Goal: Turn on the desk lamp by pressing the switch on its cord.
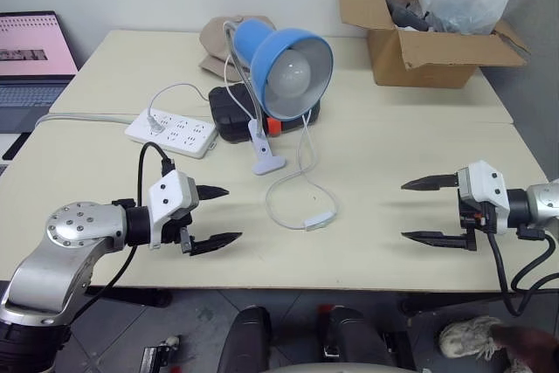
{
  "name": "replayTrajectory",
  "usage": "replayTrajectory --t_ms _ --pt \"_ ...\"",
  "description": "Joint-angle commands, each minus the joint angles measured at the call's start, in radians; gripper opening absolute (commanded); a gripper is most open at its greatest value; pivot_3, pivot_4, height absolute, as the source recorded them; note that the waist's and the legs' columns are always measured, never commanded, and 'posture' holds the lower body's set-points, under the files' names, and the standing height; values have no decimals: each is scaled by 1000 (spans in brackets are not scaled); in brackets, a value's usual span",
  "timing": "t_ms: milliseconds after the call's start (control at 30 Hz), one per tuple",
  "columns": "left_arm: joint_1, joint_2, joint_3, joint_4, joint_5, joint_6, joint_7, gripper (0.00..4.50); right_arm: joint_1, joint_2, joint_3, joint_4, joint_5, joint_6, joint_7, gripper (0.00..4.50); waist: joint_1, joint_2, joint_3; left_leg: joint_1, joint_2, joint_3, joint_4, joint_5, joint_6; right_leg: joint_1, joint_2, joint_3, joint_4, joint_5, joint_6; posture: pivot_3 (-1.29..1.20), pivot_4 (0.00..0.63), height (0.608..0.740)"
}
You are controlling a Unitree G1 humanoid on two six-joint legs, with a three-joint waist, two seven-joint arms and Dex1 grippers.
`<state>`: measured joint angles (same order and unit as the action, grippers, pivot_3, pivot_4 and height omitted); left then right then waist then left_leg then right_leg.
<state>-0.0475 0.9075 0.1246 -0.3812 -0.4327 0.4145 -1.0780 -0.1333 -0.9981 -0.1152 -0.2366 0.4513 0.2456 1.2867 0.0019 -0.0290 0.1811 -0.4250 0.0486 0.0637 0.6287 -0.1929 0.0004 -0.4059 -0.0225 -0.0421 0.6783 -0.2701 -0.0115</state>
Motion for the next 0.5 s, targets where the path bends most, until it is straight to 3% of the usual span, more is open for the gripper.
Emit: replayTrajectory --t_ms 33,500 --pt "-10 16 26 -29 -18 2 -6 4472 -2 3 -8 -15 0 -25 11 4500 0 0 0 0 0 0 0 0 0 0 0 0 0 0 0 0 150 740" --pt "-43 33 -43 -107 -1 33 2 4472 -22 -6 16 -113 48 75 10 4500 0 0 0 0 0 0 0 0 0 0 0 0 0 0 0 0 150 740"
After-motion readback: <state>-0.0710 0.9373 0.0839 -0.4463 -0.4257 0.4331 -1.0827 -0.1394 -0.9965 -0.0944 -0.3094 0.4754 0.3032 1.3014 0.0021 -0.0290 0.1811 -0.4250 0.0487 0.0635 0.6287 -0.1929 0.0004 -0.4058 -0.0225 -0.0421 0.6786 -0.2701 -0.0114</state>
